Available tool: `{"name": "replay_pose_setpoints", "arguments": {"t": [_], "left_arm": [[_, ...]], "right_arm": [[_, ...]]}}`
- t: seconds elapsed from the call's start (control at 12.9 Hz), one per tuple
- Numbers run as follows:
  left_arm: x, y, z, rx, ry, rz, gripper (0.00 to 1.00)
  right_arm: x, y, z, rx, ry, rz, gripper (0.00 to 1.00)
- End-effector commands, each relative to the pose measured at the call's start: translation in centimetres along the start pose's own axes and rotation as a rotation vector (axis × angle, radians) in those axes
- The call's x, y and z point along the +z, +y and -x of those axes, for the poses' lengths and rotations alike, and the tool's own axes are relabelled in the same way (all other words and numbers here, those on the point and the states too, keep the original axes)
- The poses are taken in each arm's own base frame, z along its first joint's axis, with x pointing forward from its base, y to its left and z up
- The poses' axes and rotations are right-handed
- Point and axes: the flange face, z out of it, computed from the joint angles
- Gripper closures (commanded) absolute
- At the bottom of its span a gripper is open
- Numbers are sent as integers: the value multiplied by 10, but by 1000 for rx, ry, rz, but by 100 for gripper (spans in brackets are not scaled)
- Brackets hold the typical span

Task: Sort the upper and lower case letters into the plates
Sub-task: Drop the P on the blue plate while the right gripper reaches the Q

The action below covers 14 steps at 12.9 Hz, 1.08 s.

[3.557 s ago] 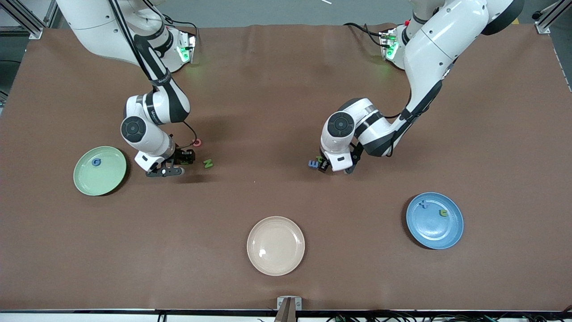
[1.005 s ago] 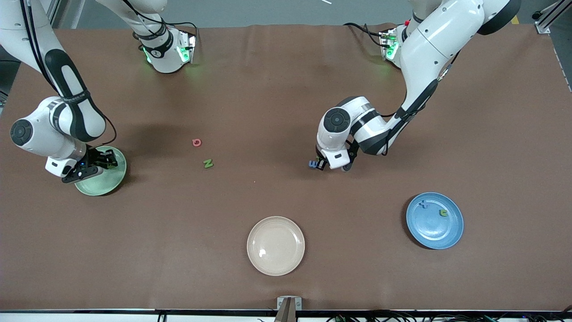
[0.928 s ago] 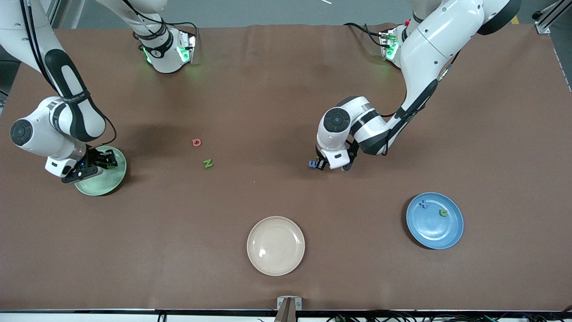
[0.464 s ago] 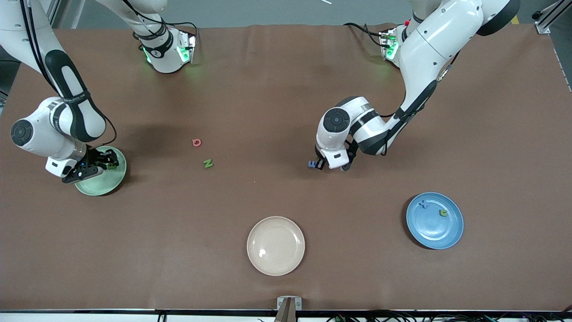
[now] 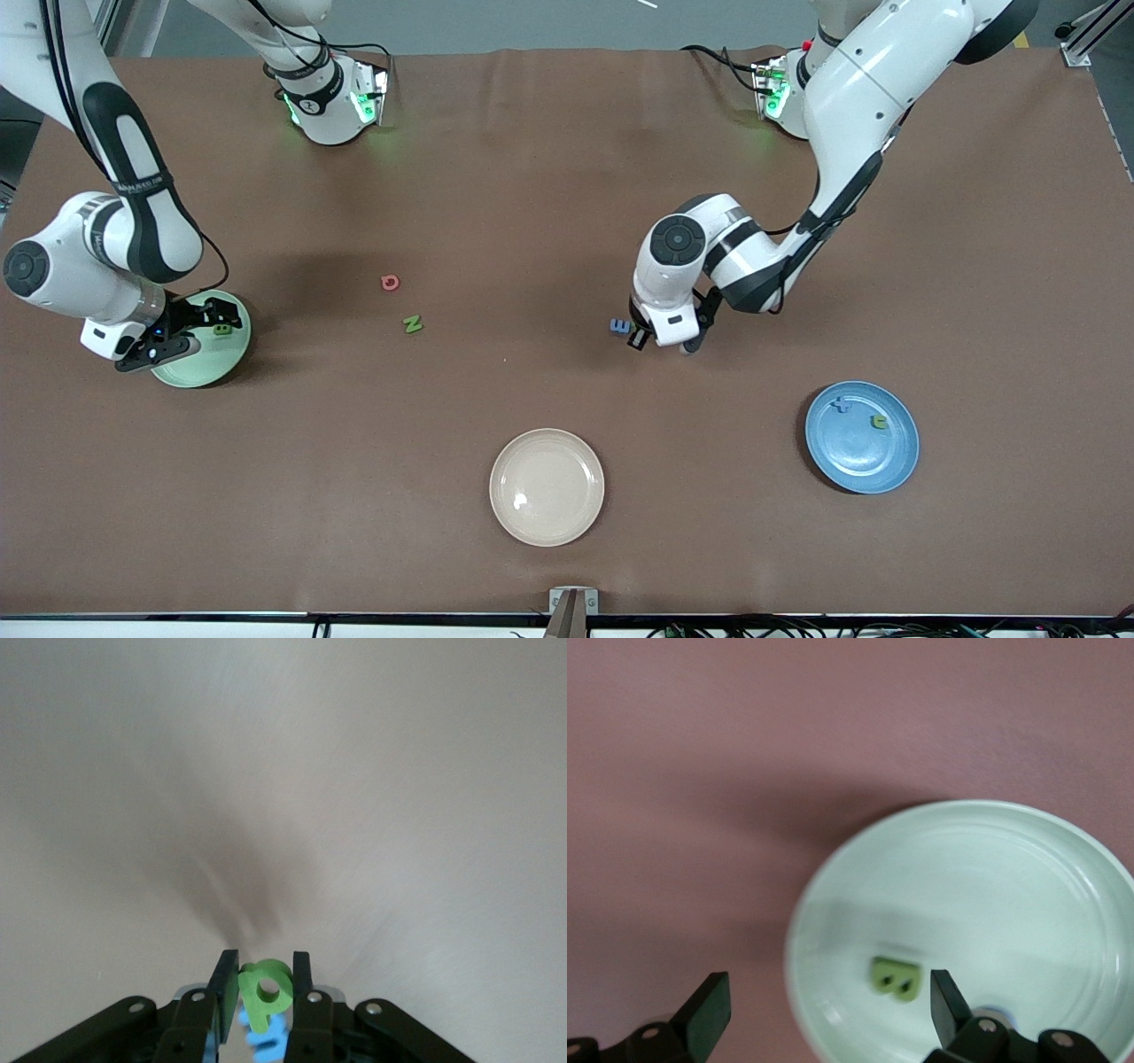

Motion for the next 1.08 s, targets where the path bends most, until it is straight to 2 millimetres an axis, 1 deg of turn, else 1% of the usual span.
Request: {"name": "replay_pose_setpoints", "arguments": {"t": [0.0, 0.08, 0.15, 0.23, 0.31, 0.46, 0.62, 0.7, 0.77, 0.85, 1.01], "left_arm": [[-38, 16, -62, 79, 69, 1, 99], [-46, 16, -95, 128, 81, -5, 99], [-50, 13, -129, 171, 88, -9, 99], [-52, 9, -165, 216, 91, -14, 99], [-51, 2, -203, 265, 91, -24, 99], [-42, -15, -264, 345, 78, -47, 99], [-35, -32, -313, 410, 64, -56, 99], [-33, -38, -337, 437, 59, -50, 98], [-29, -42, -356, 472, 51, -46, 94], [-26, -41, -362, 490, 46, -41, 87], [-18, -42, -370, 515, 58, -57, 52]], "right_arm": [[-52, -54, 2, 73, -27, -13, 1], [-56, -72, -2, 94, -34, -12, 1], [-56, -92, -7, 134, -38, -8, 1], [-55, -118, -13, 174, -43, 0, 1], [-50, -138, -15, 224, -54, 5, 1], [-34, -201, -21, 340, -66, 30, 1], [-17, -239, -22, 443, -47, 48, 1], [-8, -251, -19, 464, -37, 51, 1], [3, -253, -14, 483, -22, 52, 1], [16, -257, -7, 493, 4, 52, 1], [36, -273, 2, 550, 53, 50, 1]]}}
